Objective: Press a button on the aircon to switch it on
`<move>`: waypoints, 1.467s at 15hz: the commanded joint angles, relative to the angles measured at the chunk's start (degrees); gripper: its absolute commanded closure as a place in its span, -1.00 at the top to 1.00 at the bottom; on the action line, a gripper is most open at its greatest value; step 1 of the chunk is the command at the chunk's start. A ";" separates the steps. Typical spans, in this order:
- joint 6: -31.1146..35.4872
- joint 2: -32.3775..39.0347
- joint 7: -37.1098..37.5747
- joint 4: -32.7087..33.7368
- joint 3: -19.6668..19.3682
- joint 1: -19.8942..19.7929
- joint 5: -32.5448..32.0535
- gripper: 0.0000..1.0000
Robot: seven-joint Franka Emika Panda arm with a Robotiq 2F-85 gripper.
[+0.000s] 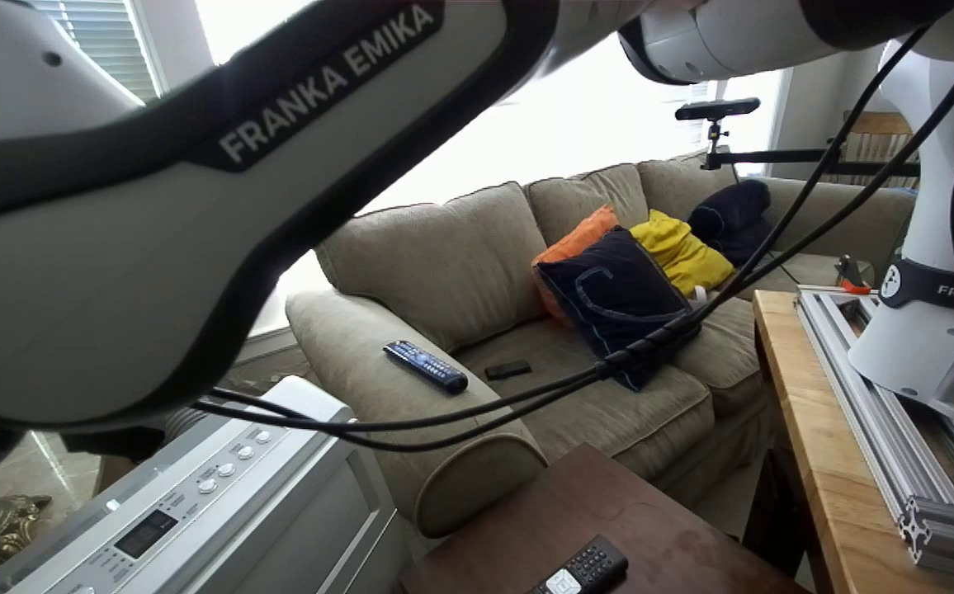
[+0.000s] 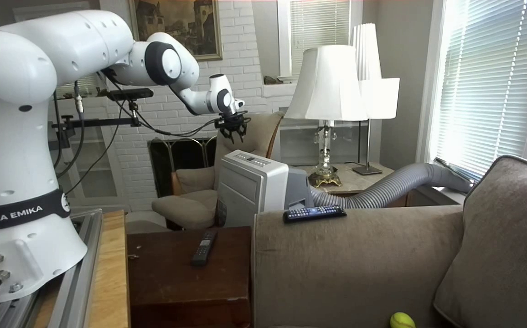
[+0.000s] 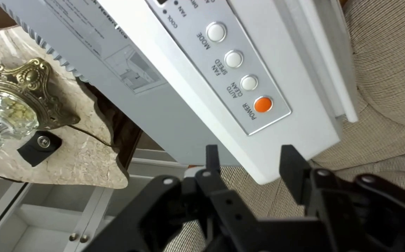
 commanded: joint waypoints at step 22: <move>1.13 18.64 -0.03 22.78 -0.09 2.36 -0.79 -1.00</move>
